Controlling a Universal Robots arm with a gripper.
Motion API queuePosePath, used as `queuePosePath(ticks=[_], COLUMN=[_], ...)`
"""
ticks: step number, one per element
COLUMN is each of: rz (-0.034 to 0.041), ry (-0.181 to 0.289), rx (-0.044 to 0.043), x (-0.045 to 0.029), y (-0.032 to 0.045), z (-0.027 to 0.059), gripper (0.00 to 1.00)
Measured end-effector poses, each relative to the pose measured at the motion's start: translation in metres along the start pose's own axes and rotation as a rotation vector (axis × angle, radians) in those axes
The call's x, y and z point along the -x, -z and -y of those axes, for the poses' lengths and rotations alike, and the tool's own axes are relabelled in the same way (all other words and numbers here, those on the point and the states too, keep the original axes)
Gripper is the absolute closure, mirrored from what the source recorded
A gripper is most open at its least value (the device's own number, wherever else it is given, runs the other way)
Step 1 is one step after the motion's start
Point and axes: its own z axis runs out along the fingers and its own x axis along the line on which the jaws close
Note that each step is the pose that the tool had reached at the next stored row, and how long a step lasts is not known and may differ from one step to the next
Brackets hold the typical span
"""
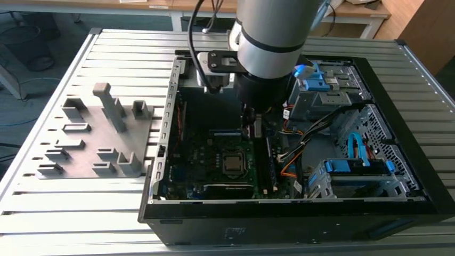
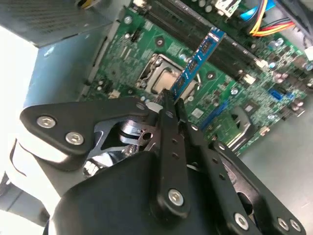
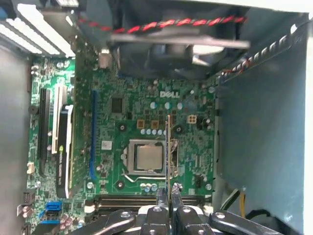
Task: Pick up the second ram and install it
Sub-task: 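Pick up the second ram and move it above second insertion slot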
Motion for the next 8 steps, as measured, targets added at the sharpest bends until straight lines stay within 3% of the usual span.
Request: queuePosePath(ticks=[3,8], rz=[0.0002,-0.0016], ry=[0.000,0.000], rx=[-0.0001,-0.0001], x=[-0.0030,-0.0038], y=[-0.0033,-0.0039], z=[0.0061,0.0066], gripper=[0.86,0.86])
